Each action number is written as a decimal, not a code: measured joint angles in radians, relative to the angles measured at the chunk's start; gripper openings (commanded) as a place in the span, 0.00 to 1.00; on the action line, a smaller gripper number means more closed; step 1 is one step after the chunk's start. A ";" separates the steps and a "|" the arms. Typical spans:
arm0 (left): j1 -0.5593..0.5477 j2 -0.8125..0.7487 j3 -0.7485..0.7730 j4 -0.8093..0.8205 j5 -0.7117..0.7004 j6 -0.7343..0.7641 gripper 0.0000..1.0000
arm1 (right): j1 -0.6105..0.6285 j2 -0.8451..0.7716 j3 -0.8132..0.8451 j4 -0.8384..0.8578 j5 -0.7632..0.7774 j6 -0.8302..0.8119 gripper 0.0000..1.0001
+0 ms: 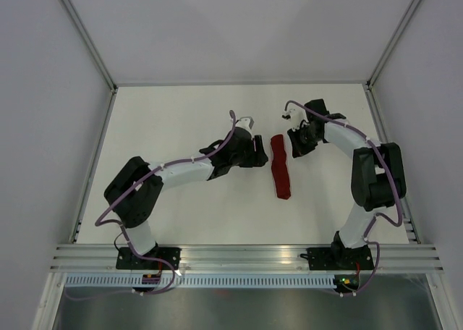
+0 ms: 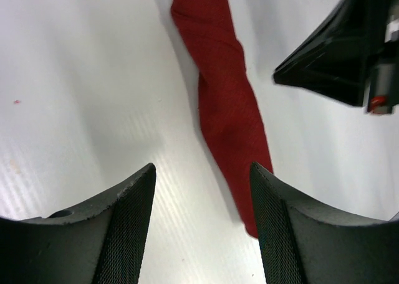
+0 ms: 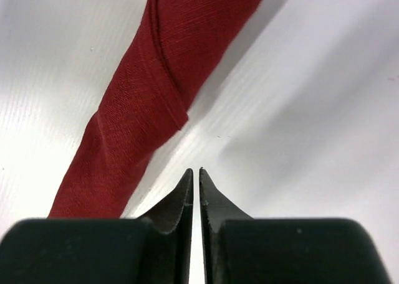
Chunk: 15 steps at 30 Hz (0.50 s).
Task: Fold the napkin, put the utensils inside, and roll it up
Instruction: Adjust the napkin at the center of the board, then reset both arms
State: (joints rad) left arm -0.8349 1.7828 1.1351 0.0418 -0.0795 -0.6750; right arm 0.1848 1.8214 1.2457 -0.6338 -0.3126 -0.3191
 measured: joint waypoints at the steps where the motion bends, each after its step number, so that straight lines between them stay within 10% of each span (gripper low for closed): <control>1: 0.008 -0.016 -0.017 -0.006 0.002 0.005 0.67 | -0.007 -0.014 0.000 0.002 0.000 0.000 0.15; 15: 0.189 -0.461 -0.237 -0.143 0.028 0.124 0.71 | -0.380 -0.210 -0.013 0.007 -0.130 -0.024 0.60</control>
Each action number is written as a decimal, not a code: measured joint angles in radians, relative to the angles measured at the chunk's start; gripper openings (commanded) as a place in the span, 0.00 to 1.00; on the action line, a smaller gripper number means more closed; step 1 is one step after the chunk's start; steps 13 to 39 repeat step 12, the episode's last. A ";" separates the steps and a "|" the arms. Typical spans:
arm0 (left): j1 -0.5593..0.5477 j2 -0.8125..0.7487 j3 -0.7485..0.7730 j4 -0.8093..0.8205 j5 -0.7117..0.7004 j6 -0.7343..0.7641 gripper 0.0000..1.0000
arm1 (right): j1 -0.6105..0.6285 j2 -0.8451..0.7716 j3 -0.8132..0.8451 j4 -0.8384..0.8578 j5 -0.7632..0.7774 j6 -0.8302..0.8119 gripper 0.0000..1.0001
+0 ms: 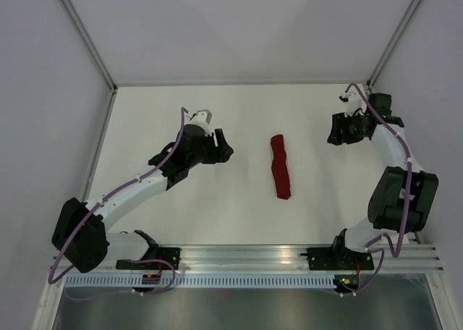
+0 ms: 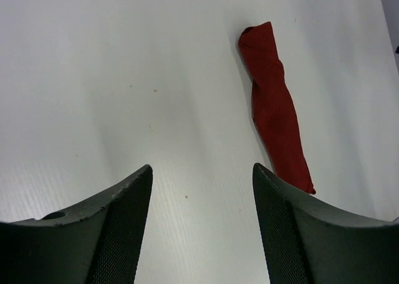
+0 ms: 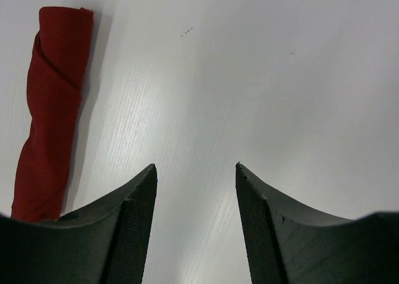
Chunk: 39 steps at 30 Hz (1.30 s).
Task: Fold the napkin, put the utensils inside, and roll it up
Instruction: Reset both arms
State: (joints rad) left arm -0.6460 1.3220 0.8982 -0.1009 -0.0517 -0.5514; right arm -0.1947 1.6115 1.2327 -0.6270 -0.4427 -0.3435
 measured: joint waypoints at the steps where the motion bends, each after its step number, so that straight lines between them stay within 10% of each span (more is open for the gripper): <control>1: 0.009 -0.030 -0.012 -0.011 0.000 0.008 0.72 | -0.026 -0.020 -0.006 0.002 -0.010 0.000 0.62; 39: 0.079 -0.236 -0.077 -0.122 -0.026 0.078 0.74 | -0.105 -0.173 -0.086 0.031 -0.088 0.019 0.66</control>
